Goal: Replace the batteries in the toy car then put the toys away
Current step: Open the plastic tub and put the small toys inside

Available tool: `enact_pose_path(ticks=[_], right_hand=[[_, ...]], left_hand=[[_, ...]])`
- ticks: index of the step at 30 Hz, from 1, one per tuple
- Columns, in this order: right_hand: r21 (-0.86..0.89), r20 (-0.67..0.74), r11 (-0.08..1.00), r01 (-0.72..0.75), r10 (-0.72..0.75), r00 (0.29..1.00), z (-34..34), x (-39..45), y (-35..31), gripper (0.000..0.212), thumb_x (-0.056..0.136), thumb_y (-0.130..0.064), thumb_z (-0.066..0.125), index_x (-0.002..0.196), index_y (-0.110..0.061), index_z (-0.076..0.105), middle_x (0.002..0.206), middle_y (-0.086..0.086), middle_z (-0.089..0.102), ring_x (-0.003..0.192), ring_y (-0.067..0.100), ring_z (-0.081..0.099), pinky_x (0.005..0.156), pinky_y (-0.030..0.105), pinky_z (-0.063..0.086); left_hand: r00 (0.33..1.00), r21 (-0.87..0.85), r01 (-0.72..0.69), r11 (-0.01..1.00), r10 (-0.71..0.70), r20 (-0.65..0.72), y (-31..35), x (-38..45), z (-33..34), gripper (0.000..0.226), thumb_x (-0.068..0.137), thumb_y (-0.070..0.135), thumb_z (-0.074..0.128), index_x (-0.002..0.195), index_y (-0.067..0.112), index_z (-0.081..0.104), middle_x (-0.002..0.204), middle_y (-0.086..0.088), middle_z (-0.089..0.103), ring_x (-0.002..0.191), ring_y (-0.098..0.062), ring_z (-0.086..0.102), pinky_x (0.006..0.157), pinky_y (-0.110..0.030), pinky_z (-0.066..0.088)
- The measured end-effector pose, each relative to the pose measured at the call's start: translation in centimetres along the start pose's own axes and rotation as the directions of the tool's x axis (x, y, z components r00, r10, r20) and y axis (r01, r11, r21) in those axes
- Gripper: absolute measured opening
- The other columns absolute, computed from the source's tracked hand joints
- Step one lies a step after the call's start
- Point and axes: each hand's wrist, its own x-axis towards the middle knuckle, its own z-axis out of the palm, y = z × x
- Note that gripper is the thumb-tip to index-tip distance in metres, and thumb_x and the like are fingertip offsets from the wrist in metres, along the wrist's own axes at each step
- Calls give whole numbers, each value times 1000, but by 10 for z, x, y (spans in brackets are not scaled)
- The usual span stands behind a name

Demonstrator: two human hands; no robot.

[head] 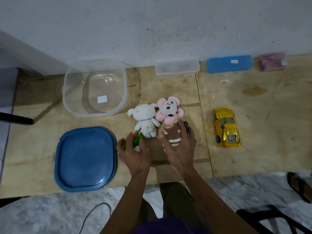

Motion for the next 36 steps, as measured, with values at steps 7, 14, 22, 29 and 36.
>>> enact_pose_path(ticks=[7, 14, 22, 29, 36], right_hand=[[44, -41, 978, 202, -200, 979, 6, 9, -66, 88, 78, -75, 58, 151, -32, 37, 156, 6, 38, 145, 23, 33, 112, 46, 33], [120, 95, 952, 283, -295, 951, 62, 41, -158, 86, 76, -77, 59, 151, -43, 32, 158, 5, 32, 148, 24, 26, 116, 49, 32], [116, 279, 975, 189, -215, 936, 155, 90, -235, 78, 75, -74, 65, 143, -56, 32, 149, -2, 38, 136, 23, 36, 111, 44, 38], [79, 253, 981, -174, 149, 956, 199, 122, -233, 74, 81, -75, 57, 146, -52, 29, 153, 2, 34, 138, 31, 31, 110, 48, 32], [-30, 296, 972, -234, 232, 927, 212, 125, -231, 61, 102, -59, 27, 157, -38, 12, 167, 1, 9, 153, 30, 2, 119, 59, 12]], left_hand=[[977, -123, -196, 973, 182, -114, 31, 14, -42, 43, 95, 21, 68, 137, 14, 60, 147, -17, 37, 132, -28, 43, 109, -40, 41], [939, -237, -307, 922, 252, -234, 69, 113, -109, 39, 95, 22, 68, 133, 20, 61, 143, -10, 39, 123, -24, 55, 104, -34, 49], [954, -212, -299, 930, 284, -97, 76, 249, -128, 40, 95, 27, 65, 133, 12, 64, 132, -18, 49, 110, -19, 59, 100, -33, 51], [951, -94, -291, 952, 298, 80, 59, 293, -87, 48, 96, 36, 47, 132, 9, 63, 142, -23, 42, 132, -38, 46, 110, -51, 42], [918, -51, -350, 935, 353, 182, 46, 300, -75, 53, 104, 33, 28, 147, 8, 46, 158, -24, 32, 151, -36, 22, 123, -47, 21]])
